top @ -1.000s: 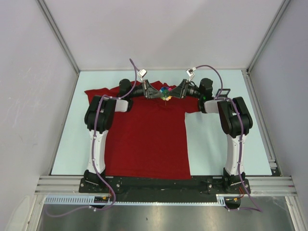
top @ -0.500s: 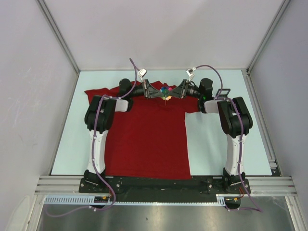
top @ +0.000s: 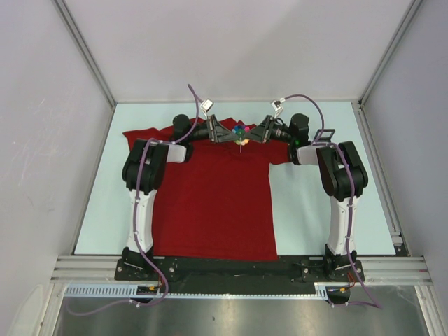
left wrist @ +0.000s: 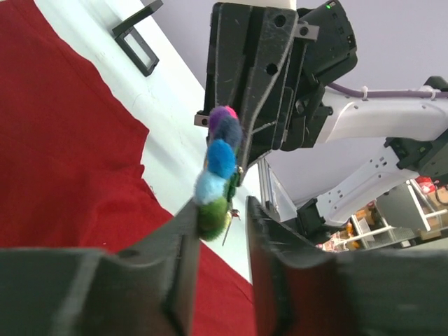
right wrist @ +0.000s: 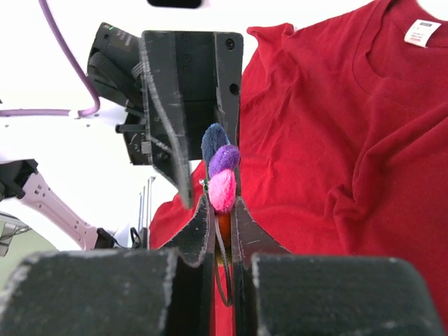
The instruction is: Remove the brooch from the garment
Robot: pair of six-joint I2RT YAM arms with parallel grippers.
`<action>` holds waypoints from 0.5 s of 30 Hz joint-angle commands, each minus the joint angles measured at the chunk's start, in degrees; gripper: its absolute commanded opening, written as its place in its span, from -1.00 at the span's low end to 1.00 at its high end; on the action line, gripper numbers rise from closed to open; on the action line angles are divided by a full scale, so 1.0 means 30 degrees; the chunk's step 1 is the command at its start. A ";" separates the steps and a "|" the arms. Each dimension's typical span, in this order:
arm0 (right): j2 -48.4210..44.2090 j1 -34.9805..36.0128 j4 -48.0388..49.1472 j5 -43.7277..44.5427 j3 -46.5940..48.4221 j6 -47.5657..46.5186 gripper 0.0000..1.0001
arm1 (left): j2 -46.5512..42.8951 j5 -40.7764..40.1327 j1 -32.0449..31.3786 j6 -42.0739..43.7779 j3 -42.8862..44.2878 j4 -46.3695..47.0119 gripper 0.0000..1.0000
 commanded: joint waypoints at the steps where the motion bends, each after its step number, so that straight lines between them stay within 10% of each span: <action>1: -0.0931 -0.0329 0.1723 0.0528 -0.0590 0.0713 -1.00 | -0.1815 0.0250 0.0261 0.1449 -0.0509 0.0657 -0.09; 15: -0.1547 -0.1501 0.2604 0.1260 -0.1616 0.1446 -1.00 | -0.0822 0.0426 -0.1613 0.3365 0.0894 -0.2663 0.08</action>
